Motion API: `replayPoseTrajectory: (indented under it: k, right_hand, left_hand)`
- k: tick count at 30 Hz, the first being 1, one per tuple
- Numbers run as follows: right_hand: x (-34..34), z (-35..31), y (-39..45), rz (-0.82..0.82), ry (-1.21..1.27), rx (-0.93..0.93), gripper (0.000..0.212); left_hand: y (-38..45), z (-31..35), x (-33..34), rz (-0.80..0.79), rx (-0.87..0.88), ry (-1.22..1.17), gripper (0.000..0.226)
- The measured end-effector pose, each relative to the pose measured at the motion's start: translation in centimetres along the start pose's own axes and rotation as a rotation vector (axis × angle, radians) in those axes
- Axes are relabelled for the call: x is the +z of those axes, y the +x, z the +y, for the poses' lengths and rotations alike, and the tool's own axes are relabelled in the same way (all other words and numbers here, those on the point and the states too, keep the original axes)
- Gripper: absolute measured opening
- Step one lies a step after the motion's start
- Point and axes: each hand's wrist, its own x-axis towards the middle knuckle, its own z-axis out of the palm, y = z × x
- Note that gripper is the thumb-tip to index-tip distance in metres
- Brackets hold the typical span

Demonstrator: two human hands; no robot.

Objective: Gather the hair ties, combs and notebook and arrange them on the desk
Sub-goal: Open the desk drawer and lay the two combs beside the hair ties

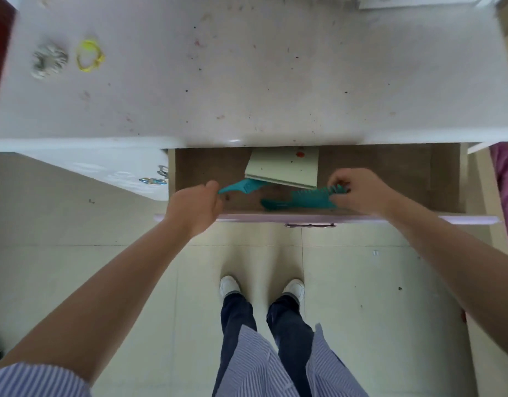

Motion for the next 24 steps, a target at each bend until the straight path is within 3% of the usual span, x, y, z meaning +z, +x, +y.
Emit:
replayPoseTrajectory:
  k: [5,8,11,15,24]
  right_hand:
    - [-2.3,-5.2,-1.1,0.233,0.265,-0.136,0.012]
    - [-2.8,-8.1,0.2,0.373,0.317,-0.215,0.014]
    - [-3.4,-10.6,2.3,0.48,0.43,-0.211,0.017]
    - [-4.0,-14.5,6.5,0.44,0.602,-0.163,0.018]
    - [-4.2,-23.0,21.0,0.411,0.418,-0.185,0.028]
  left_hand:
    - [-3.7,-0.1,-3.1,0.002,0.024,-0.01,0.02]
    - [-4.4,-0.5,-5.1,0.13,-0.073,-0.171,0.017]
    - [-2.9,-1.4,-6.4,0.235,-0.214,-0.173,0.021]
    - [0.7,-2.9,-7.9,0.312,-0.457,-0.193,0.021]
    - [10.1,-10.9,-8.9,0.397,-0.471,-0.221,0.022]
